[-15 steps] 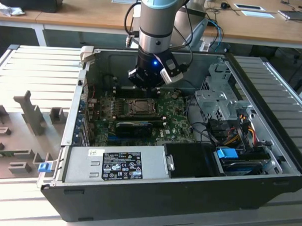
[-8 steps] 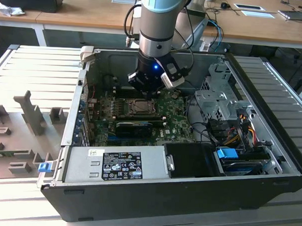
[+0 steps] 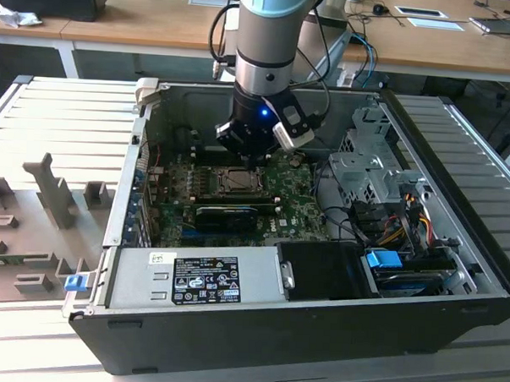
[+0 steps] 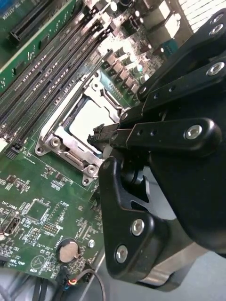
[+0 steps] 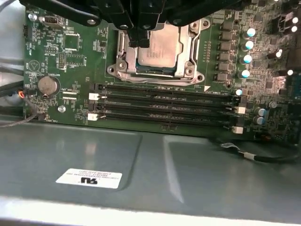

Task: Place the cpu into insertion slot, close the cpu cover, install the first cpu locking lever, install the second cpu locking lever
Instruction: 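Install the second cpu locking lever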

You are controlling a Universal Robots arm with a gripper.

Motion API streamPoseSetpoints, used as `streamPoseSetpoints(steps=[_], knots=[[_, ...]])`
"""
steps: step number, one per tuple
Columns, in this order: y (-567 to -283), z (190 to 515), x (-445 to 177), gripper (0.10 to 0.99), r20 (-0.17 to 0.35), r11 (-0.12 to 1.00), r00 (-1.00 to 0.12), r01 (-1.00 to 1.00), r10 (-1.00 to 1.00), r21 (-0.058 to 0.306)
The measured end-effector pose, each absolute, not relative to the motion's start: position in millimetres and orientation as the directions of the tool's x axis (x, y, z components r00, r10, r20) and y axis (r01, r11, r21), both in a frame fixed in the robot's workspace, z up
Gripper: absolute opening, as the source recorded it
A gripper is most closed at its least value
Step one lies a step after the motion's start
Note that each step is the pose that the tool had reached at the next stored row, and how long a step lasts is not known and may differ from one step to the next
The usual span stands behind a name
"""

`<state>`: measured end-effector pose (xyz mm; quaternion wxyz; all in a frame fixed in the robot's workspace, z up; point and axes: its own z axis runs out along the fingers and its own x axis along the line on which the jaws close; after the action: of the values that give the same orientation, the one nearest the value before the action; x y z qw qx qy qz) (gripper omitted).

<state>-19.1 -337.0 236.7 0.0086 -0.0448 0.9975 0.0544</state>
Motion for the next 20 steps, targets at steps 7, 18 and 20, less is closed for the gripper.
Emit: streamPoseSetpoints(steps=[7,18,20], knots=[[-357.8,236.7,-19.1,0.106,-0.013,0.990,-0.996,-0.089,-0.088,0.111],[-372.9,236.1,-19.2,0.106,-0.013,0.990,-0.996,-0.089,-0.088,0.111],[-375.3,235.8,-19.2,0.106,-0.011,0.990,-0.996,-0.089,-0.088,0.113]])
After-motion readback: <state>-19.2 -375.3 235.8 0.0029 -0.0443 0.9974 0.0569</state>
